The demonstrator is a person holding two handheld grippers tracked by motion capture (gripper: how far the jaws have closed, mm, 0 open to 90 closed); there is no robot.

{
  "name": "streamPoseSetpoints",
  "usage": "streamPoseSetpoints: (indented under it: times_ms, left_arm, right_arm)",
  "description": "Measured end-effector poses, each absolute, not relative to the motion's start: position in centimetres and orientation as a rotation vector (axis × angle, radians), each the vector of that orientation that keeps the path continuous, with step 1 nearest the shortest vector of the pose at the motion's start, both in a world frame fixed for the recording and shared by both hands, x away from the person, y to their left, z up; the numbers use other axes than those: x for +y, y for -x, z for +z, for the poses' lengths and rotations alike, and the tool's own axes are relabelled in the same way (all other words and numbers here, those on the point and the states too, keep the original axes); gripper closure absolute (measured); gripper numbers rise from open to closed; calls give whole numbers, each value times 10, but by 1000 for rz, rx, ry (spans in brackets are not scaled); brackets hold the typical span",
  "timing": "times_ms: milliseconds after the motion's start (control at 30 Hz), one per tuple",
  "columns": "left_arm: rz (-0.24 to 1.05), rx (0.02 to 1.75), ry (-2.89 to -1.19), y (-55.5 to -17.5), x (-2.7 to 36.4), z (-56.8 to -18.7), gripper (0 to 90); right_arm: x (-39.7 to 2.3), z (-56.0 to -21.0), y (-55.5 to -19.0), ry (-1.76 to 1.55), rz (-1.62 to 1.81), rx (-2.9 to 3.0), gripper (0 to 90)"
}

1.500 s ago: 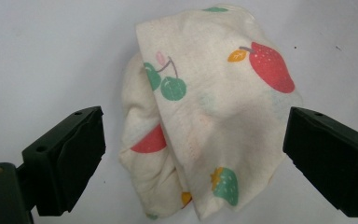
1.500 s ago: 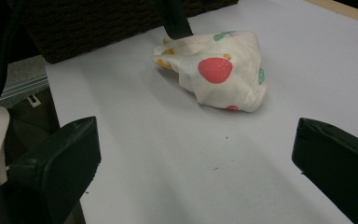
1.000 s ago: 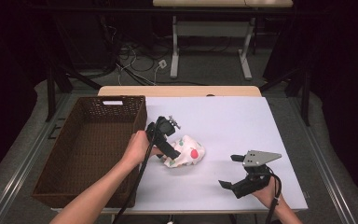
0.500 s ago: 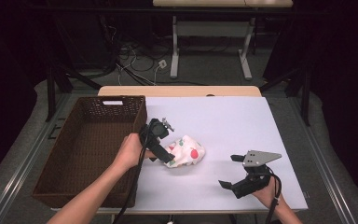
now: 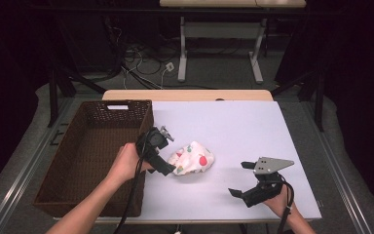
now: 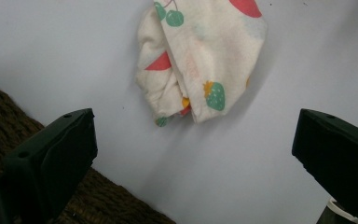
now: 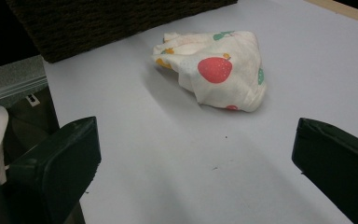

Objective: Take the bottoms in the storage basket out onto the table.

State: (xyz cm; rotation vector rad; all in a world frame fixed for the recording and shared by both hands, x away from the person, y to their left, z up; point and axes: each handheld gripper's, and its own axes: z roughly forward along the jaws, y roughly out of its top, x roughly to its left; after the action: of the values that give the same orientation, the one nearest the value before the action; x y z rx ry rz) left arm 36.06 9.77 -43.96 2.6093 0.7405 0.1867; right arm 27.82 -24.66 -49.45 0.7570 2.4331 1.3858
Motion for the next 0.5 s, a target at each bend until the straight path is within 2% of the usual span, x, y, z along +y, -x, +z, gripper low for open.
streamPoseSetpoints:
  times_ms: [500]
  left_arm:
    - [212, 802, -2557, -344, 126, -439, 2]
  right_arm:
    - [-246, -495, -279, -755, 1377, 2440, 8]
